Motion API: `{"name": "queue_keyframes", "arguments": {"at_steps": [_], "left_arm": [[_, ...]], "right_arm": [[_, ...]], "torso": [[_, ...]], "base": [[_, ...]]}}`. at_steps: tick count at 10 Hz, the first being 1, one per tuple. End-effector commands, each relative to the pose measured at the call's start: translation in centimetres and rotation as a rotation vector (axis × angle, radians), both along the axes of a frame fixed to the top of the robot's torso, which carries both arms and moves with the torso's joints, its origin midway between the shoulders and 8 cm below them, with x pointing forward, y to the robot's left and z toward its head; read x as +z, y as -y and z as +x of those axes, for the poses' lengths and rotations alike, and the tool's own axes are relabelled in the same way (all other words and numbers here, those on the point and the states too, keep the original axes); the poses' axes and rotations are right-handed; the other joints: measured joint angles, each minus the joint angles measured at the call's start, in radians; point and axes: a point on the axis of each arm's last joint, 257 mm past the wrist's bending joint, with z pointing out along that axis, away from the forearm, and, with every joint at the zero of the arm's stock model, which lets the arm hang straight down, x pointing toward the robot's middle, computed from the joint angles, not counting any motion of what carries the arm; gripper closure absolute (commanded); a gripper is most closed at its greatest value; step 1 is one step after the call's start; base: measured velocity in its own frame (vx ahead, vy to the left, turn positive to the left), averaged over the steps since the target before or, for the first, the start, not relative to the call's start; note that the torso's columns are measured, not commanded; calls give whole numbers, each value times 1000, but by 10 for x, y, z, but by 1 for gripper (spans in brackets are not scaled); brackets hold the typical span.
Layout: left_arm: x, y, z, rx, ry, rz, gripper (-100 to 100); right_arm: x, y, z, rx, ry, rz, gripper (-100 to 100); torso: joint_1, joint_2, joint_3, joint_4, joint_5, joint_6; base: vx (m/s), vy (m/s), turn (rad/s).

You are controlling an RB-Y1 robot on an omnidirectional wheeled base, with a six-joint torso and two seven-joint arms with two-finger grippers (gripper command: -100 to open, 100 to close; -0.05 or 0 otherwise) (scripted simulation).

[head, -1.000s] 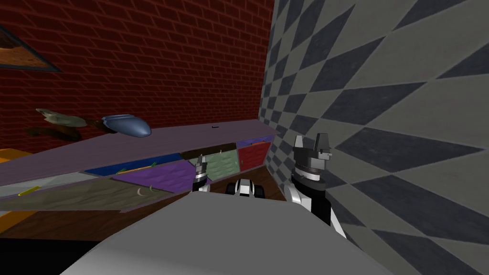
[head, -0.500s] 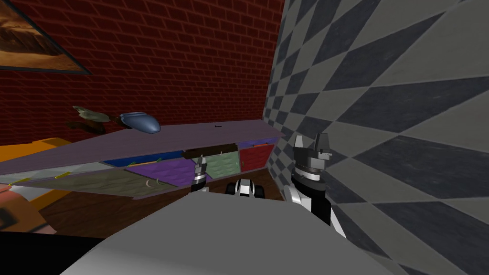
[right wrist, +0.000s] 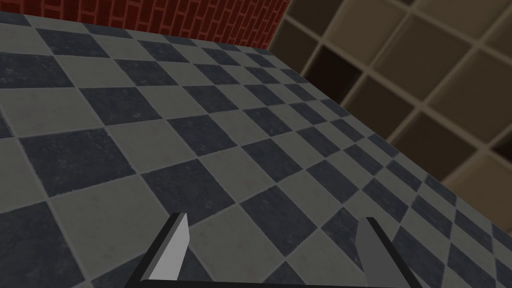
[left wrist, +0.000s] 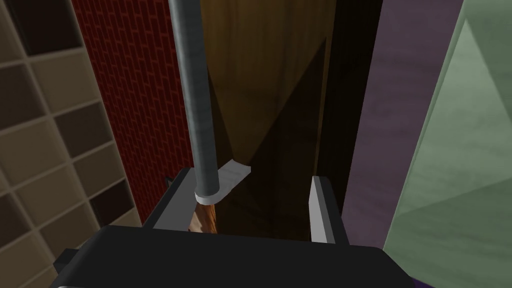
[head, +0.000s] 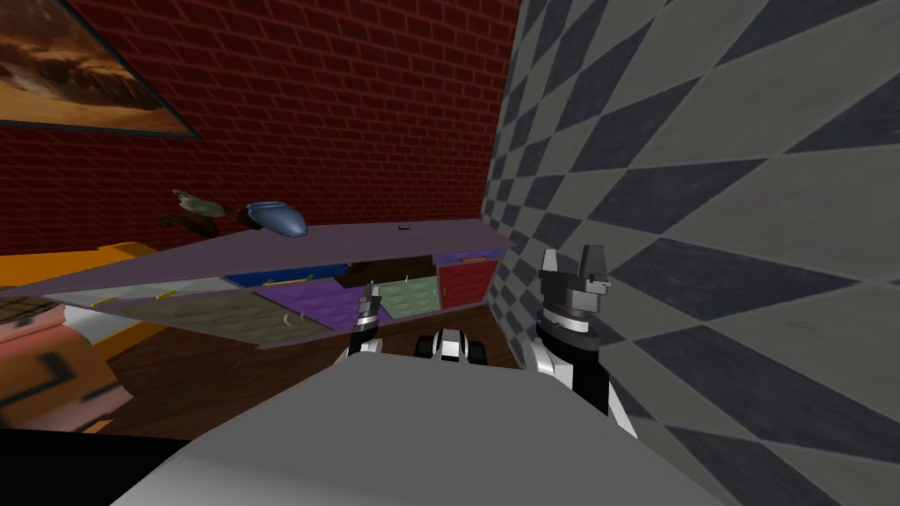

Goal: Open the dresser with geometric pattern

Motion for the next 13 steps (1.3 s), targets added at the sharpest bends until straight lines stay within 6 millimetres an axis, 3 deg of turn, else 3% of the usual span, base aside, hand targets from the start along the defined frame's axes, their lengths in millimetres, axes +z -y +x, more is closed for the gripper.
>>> {"name": "queue_keyframes", "arguments": {"at_steps": [1,6,7,8,9,13], "left_arm": [[14,-13,14,-2,-1,-3,-100],[45,-37,40,-9,0,-10,-100],[45,-37,40,-9,0,-10,-100],[31,-36,37,-6,-31,-23,-100],[27,-36,36,-5,-41,-28,0],[16,-36,34,-1,-67,-38,0]], "right_arm": [[0,0,0,0,0,0,0],[0,0,0,0,0,0,0],[0,0,0,0,0,0,0],[0,0,0,0,0,0,0],[0,0,0,0,0,0,0],[0,0,0,0,0,0,0]], "torso": [[2,-3,-2,-3,2,0],[-1,9,5,4,-3,-3],[-2,10,5,6,-4,-4],[-3,10,6,6,-5,-3],[-2,8,5,4,-3,-2],[3,1,1,-2,3,-1]], "base": [[-54,-56,14],[-47,-53,8],[-26,-25,9],[0,0,0],[0,0,0],[0,0,0]]}}
